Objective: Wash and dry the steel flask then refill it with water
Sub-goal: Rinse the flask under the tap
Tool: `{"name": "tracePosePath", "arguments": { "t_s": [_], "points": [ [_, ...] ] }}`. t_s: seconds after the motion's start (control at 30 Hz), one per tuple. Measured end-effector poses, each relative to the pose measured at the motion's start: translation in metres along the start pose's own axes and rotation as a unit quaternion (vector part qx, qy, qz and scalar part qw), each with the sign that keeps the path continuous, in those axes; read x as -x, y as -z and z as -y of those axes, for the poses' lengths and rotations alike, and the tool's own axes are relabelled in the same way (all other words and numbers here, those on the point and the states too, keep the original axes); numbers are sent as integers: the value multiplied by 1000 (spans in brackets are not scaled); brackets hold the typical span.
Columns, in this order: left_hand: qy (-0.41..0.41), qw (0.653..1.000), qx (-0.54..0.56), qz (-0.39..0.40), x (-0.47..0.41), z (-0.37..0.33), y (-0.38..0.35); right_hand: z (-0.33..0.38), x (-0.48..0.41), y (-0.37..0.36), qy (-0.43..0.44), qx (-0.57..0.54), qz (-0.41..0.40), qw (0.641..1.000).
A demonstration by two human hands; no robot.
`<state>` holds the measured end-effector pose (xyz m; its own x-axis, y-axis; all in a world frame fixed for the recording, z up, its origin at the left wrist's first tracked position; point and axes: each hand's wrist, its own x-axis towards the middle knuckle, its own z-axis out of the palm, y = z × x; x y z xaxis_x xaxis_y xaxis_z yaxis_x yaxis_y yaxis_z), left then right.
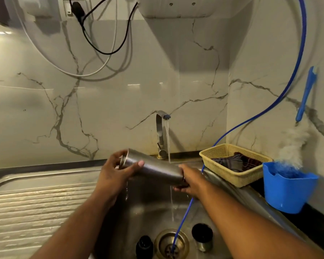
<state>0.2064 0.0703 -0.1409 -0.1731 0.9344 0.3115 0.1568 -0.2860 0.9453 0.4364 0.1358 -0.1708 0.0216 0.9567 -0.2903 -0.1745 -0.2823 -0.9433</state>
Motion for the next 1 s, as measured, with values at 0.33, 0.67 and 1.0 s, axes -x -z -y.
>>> {"name": "tracePosePath", "arguments": {
  "t_s": [0.33,0.67,1.0],
  "points": [
    [-162,981,-93,-44,11,-22,-21,-19,12,-22,-194,210,223,932],
    [-52,982,-179,34,8,-22,-9,-7,-16,-3,2,-86,17,996],
    [220,913,-266,216,6,32,-21,-1,-4,-9,84,-50,89,991]
  ]
}}
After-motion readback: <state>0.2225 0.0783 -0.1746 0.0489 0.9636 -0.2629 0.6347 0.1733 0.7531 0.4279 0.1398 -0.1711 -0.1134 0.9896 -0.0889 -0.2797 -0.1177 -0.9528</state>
